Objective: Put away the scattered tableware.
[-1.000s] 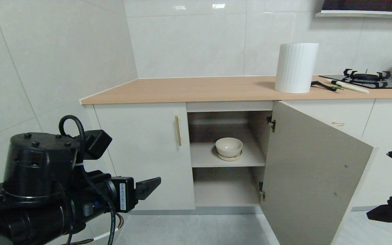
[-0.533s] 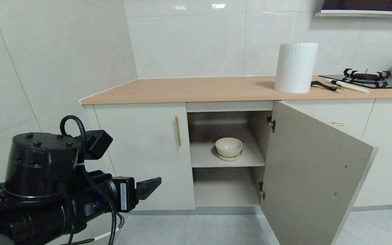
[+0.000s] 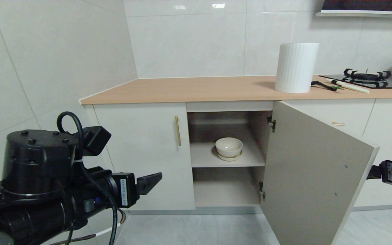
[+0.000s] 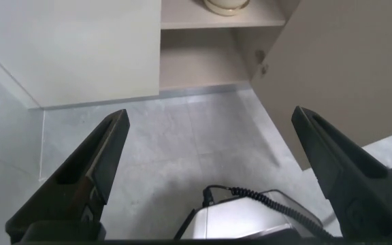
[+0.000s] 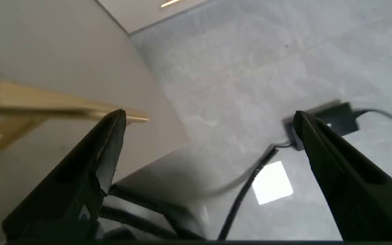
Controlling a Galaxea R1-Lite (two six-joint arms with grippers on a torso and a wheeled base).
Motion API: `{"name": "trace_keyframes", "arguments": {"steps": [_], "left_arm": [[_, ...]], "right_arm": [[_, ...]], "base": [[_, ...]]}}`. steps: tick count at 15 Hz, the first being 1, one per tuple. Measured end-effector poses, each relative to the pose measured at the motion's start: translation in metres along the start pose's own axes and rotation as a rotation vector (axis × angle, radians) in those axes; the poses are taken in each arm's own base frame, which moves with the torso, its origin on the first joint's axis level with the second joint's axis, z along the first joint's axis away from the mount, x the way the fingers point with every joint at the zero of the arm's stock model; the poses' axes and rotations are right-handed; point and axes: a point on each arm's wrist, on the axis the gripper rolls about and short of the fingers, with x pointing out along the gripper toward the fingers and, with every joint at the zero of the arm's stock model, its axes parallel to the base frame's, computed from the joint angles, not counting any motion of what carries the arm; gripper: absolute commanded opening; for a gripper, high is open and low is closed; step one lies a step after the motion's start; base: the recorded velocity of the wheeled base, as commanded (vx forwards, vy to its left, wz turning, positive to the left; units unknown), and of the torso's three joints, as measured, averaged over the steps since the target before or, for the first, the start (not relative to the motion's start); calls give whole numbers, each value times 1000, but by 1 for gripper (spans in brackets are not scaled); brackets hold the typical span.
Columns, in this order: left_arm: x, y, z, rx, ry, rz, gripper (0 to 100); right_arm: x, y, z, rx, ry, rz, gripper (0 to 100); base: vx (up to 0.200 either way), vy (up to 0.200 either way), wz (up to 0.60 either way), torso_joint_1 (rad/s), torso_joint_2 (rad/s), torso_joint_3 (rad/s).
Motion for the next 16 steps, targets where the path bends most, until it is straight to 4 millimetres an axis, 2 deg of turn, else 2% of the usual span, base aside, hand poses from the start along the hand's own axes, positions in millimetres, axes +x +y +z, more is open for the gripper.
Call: {"name": "trace_keyframes", "arguments": {"steps": [5, 9, 12, 16], "left_arm": [[0, 0, 0, 0, -2, -1, 100], [-1, 0, 1, 0, -6, -4, 100], [-3, 0, 2, 1, -13, -8, 100], [-5, 0, 2, 1, -16, -10, 100]], "right_arm": [[24, 23, -12, -42, -11, 89, 100], [29, 45, -25, -100, 25, 133, 100], [27, 75, -33, -144, 41, 200, 100], [26, 136, -43, -269, 53, 324, 100]], "base": [[0, 0, 0, 0, 0, 0], [0, 0, 0, 0, 0, 0], [0, 0, 0, 0, 0, 0], [0, 0, 0, 0, 0, 0]]}}
